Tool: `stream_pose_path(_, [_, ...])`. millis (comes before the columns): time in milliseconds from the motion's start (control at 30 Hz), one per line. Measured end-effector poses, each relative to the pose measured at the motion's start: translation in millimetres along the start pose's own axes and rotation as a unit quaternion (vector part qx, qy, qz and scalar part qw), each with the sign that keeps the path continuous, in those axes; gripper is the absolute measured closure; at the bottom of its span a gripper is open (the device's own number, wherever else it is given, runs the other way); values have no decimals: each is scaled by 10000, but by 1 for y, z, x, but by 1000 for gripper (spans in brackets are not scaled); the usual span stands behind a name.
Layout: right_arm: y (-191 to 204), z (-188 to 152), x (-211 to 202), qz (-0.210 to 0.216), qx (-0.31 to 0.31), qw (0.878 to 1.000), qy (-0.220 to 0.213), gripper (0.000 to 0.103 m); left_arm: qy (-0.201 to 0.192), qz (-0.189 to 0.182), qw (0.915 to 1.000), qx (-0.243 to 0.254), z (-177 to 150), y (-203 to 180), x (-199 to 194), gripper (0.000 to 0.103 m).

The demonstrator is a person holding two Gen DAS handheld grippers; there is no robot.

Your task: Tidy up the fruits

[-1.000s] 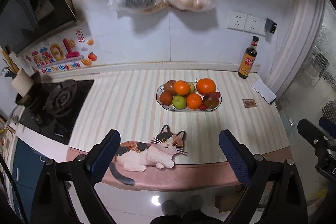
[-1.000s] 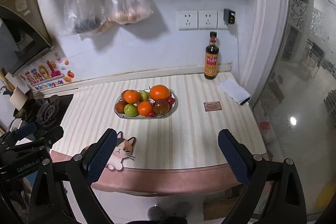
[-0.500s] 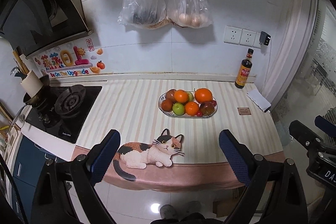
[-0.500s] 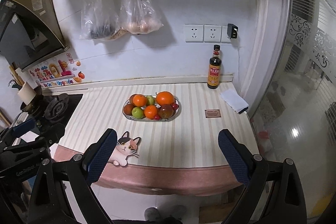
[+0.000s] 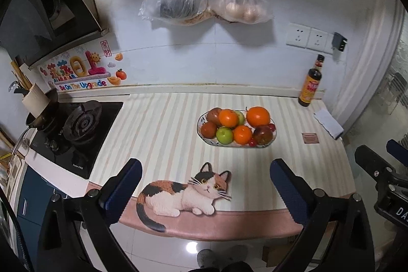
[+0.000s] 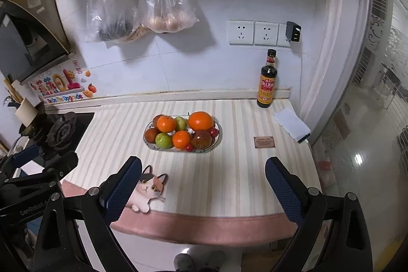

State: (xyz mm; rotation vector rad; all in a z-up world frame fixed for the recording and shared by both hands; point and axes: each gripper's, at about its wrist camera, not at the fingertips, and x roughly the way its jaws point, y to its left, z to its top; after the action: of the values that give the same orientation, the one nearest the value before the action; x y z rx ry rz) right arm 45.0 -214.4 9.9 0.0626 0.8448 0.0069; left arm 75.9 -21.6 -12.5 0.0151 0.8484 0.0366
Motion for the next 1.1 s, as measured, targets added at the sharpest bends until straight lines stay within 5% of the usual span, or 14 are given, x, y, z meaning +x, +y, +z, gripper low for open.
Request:
stream_pose_path(467, [3,21,108,29,100,9974,710,3,703,107,9974,-101,21,13,88,0])
stream_pose_path(1100, [9,19,127,34,88,9962,865,3,825,71,9965,-81,23,15,105,0])
